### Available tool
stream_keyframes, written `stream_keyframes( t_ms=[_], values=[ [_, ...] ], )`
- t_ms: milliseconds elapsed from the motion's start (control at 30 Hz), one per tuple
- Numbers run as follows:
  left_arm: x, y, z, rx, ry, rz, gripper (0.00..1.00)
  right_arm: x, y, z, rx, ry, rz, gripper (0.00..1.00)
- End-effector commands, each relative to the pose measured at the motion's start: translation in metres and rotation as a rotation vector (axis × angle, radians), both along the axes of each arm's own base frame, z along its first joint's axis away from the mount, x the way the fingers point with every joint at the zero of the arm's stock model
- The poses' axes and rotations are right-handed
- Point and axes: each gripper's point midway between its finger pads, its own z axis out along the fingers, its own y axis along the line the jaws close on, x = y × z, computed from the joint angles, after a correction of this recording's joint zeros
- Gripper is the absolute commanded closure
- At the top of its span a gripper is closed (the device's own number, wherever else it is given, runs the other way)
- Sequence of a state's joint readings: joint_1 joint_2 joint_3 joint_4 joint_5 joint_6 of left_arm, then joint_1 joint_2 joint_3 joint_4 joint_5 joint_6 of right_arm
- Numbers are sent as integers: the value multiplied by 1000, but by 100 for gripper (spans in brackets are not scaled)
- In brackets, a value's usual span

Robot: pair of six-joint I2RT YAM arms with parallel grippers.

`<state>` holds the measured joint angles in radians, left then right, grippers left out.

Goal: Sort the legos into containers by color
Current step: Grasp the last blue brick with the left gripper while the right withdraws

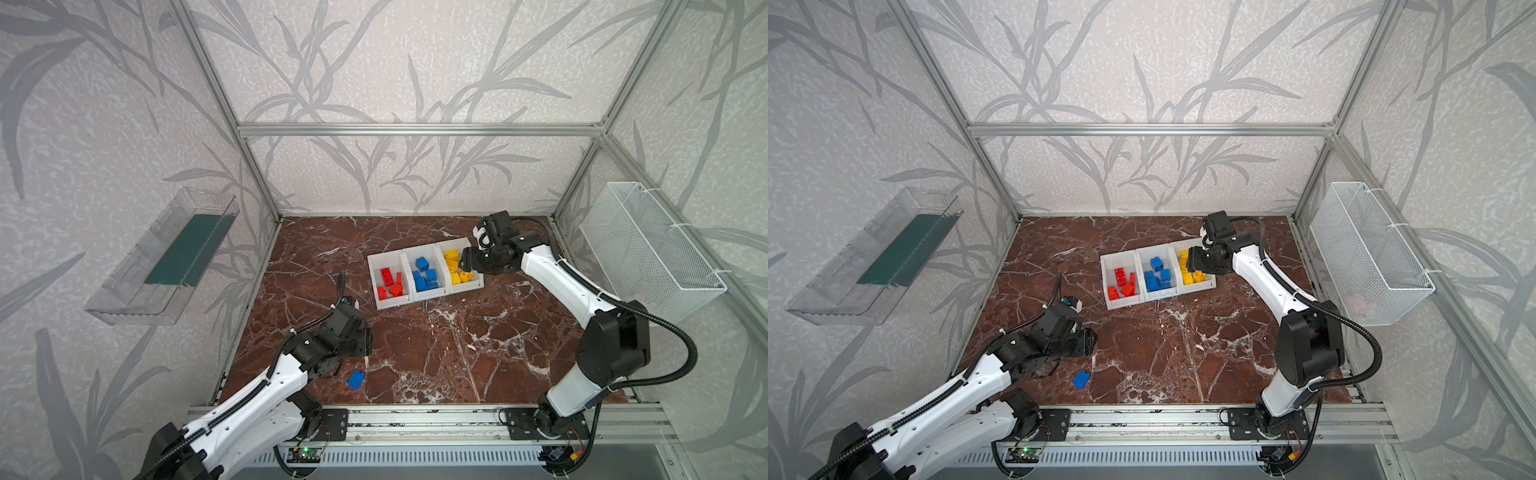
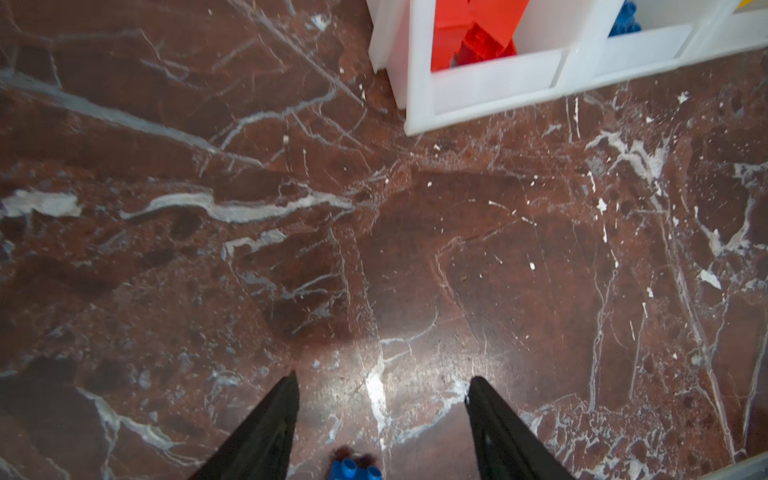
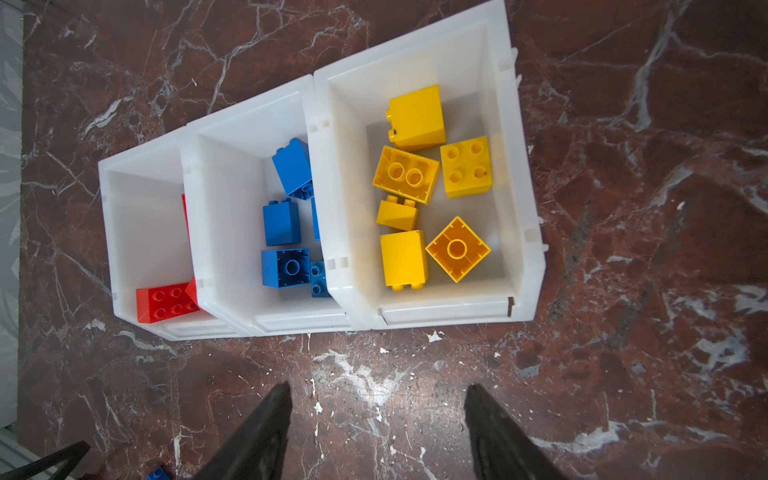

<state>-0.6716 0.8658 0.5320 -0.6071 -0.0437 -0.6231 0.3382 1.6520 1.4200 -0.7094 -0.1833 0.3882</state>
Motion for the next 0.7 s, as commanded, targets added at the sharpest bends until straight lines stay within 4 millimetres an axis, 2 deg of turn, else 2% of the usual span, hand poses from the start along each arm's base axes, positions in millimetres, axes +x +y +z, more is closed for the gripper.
stream_keyframes(
  t_ms=[0,367,667],
  values=[
    [-21,14,-20,72,78,46,33,-4,0,7,23,-20,7,33],
    [-53,18,-39,138,142,31,34,-9,3,-3,47,1,15,33],
    [-66,14,-55,212,195,-30,36,-12,2,-7,39,8,17,32]
  ],
)
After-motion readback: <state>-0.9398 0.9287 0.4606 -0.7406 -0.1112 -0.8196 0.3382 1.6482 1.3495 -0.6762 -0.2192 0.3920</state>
